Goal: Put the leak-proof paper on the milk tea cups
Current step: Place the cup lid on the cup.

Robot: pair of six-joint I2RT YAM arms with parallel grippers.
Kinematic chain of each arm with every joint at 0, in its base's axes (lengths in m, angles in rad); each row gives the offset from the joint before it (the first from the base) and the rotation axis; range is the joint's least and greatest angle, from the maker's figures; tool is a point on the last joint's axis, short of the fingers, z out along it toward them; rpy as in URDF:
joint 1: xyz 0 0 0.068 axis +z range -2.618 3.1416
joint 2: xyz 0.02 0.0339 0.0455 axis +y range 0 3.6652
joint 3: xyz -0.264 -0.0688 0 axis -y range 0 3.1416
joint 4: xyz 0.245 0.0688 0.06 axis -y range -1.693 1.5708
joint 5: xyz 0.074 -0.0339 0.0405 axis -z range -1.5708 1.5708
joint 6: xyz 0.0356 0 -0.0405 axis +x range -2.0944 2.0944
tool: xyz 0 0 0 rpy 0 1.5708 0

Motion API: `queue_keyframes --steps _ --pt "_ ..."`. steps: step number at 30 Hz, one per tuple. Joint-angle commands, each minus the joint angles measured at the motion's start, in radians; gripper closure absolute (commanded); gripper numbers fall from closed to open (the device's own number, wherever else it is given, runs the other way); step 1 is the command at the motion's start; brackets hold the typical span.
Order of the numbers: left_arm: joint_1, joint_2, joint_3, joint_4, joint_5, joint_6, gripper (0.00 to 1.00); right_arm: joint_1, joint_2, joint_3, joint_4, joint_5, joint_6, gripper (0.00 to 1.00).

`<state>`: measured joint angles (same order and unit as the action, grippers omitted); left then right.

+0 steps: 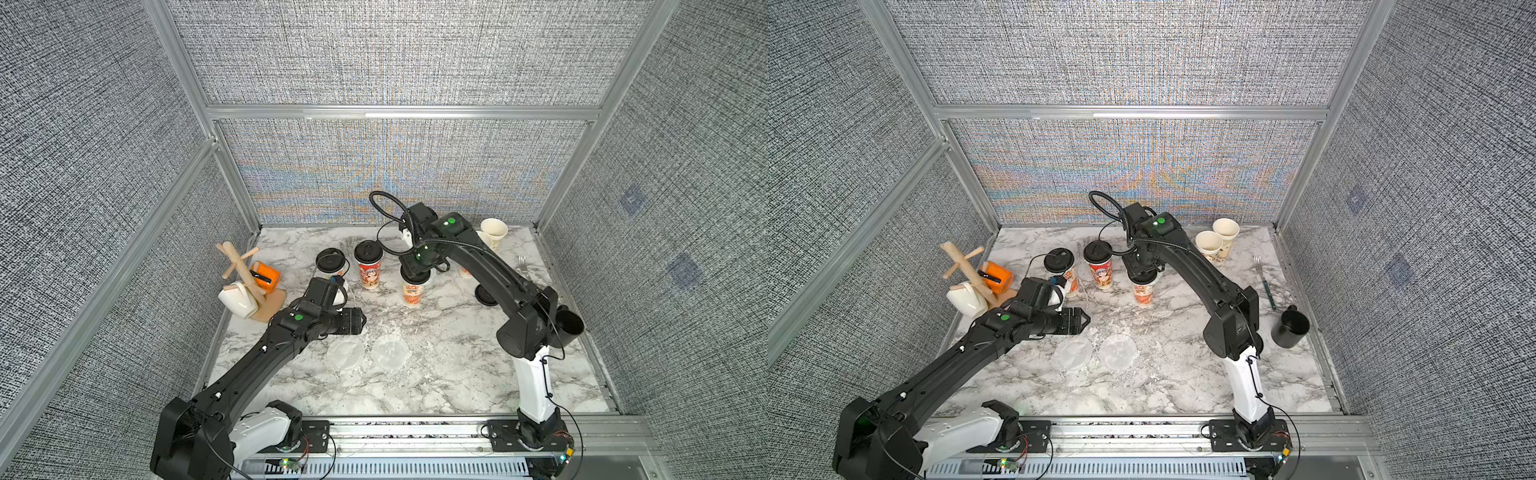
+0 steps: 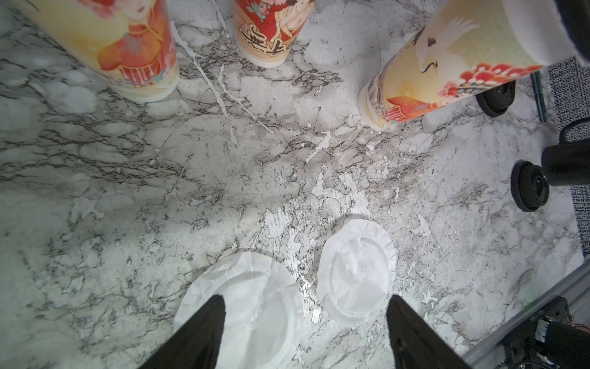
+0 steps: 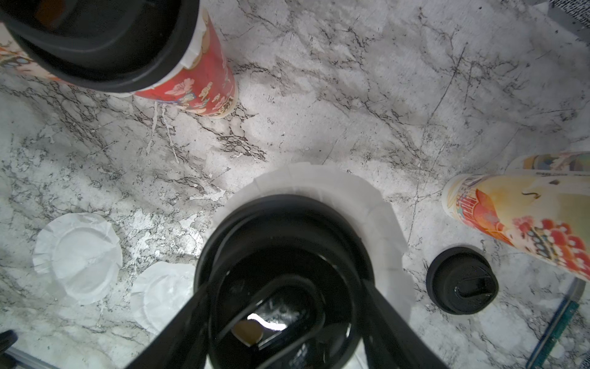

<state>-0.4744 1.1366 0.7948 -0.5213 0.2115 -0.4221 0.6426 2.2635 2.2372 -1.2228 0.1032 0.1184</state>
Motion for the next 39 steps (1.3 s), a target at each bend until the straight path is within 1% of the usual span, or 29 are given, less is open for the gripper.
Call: queue_keyframes --steps 1,7,20,23,27,29,32,35,36,39 --pt "0.001 0.002 0.004 0.008 -0.001 0.010 0.19 0.002 0.008 -0.002 0.013 0.010 0.001 0.27" --pt "0.001 -0.001 0.002 0.008 -0.001 0.011 0.19 0.003 0.007 0.008 0.011 0.017 0.003 0.20" --pt "0.002 -0.004 0.009 0.001 0.002 0.012 0.19 0.011 -0.007 0.060 -0.010 0.007 0.003 0.13" --pt "0.002 -0.006 0.035 -0.019 0.002 0.015 0.19 0.012 -0.024 0.056 -0.011 0.009 0.008 0.11" --pt "-0.014 -0.017 0.116 -0.026 0.039 0.075 0.21 0.010 -0.107 0.018 0.043 0.006 0.031 0.09" --pt "-0.027 -0.012 0.185 -0.041 0.046 0.094 0.21 0.001 -0.185 -0.040 0.102 -0.006 0.048 0.09" --pt "-0.041 0.046 0.313 -0.083 0.070 0.118 0.21 -0.027 -0.354 -0.226 0.228 -0.017 0.091 0.09" --pt "-0.063 0.154 0.457 -0.120 0.103 0.135 0.21 -0.075 -0.525 -0.456 0.360 -0.037 0.137 0.09" --pt "-0.074 0.199 0.506 -0.133 0.107 0.143 0.21 -0.098 -0.593 -0.557 0.414 -0.051 0.150 0.09" --pt "-0.100 0.348 0.668 -0.197 0.110 0.168 0.21 -0.163 -0.742 -0.782 0.534 -0.085 0.181 0.09"
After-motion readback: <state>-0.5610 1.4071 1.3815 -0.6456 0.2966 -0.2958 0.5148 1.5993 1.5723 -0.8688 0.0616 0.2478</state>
